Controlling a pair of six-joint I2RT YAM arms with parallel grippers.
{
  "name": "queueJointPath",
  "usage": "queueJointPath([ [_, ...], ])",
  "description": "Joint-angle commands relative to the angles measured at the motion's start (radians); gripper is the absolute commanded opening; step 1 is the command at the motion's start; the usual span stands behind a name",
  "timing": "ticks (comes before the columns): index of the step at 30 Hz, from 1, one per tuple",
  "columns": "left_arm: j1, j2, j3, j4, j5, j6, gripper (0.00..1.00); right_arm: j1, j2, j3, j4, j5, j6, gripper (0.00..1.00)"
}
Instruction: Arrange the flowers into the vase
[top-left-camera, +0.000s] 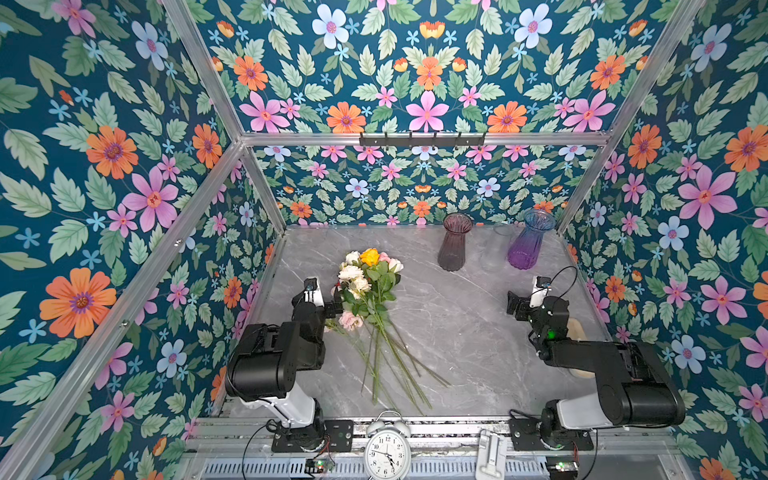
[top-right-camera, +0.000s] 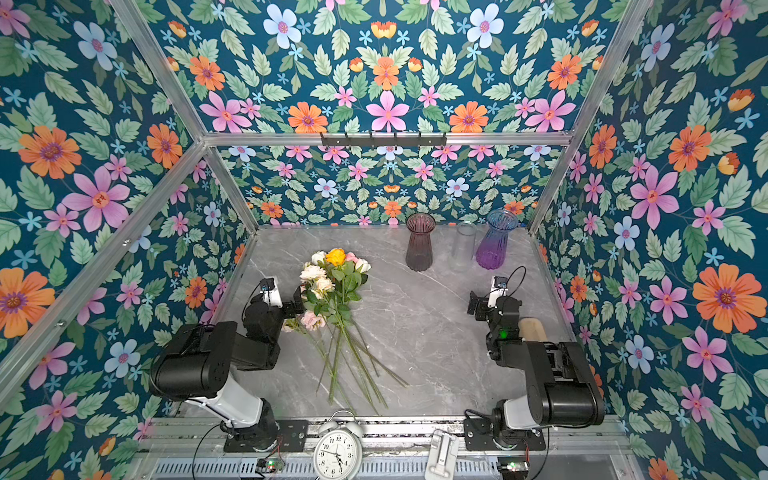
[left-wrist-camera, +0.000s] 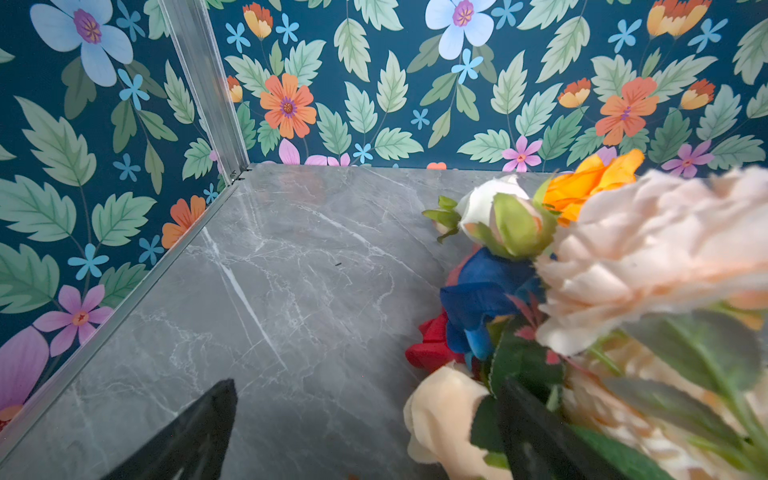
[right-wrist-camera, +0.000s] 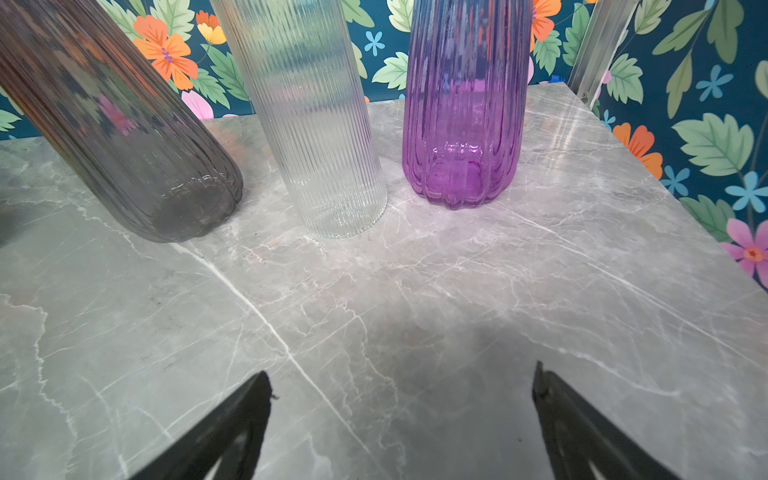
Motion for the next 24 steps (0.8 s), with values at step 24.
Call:
queueJointPath([
  [24, -0.028, -0.181, -0.077, -0.002, -0.123, -0.009, 1.00, 0.087, -0.148, 0.075, -0.205, 0.403, 0.055, 0.99],
])
